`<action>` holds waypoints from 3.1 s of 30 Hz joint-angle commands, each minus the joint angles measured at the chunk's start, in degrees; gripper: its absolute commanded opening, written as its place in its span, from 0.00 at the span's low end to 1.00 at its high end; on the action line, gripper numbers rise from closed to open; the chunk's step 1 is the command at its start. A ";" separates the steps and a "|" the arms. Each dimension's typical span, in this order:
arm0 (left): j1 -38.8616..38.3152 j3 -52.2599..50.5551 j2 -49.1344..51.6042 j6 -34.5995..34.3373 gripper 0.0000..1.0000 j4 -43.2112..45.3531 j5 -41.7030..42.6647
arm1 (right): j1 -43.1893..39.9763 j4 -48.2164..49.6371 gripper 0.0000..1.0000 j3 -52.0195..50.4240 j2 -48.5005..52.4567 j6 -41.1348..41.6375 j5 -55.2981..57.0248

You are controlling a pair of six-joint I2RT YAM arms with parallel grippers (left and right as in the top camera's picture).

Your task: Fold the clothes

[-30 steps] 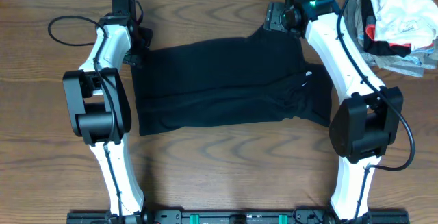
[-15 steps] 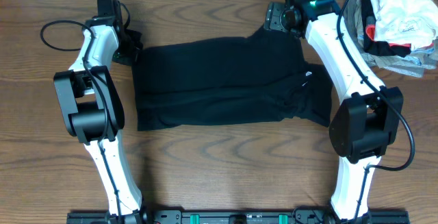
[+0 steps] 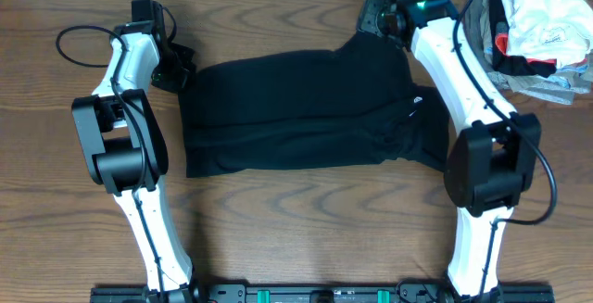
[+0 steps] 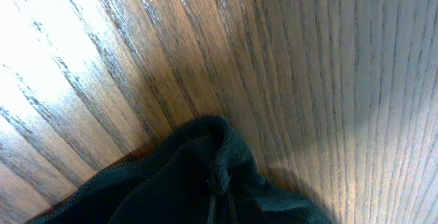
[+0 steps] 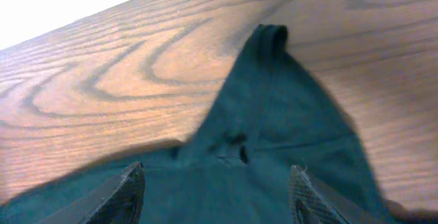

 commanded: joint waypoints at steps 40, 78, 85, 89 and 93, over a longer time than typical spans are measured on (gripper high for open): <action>0.33 -1.77 3.96 5.66 0.06 -1.77 -2.97 | -2.64 4.28 0.01 3.10 14.99 2.95 -10.29; 0.52 -1.79 -16.61 20.98 0.06 -15.39 -11.02 | -4.70 -30.75 0.01 10.34 2.05 -12.68 -8.81; 0.52 -2.01 -16.61 25.51 0.06 -22.43 -12.13 | -4.92 -37.94 0.01 10.34 2.03 -13.73 -7.39; 0.52 -2.01 -16.61 28.48 0.06 -25.94 -12.26 | -4.92 -42.23 0.01 10.34 2.03 -13.70 -4.61; 0.52 -2.01 -16.61 30.75 0.06 -28.30 -12.31 | -4.98 -45.75 0.01 10.34 2.01 -13.75 -3.43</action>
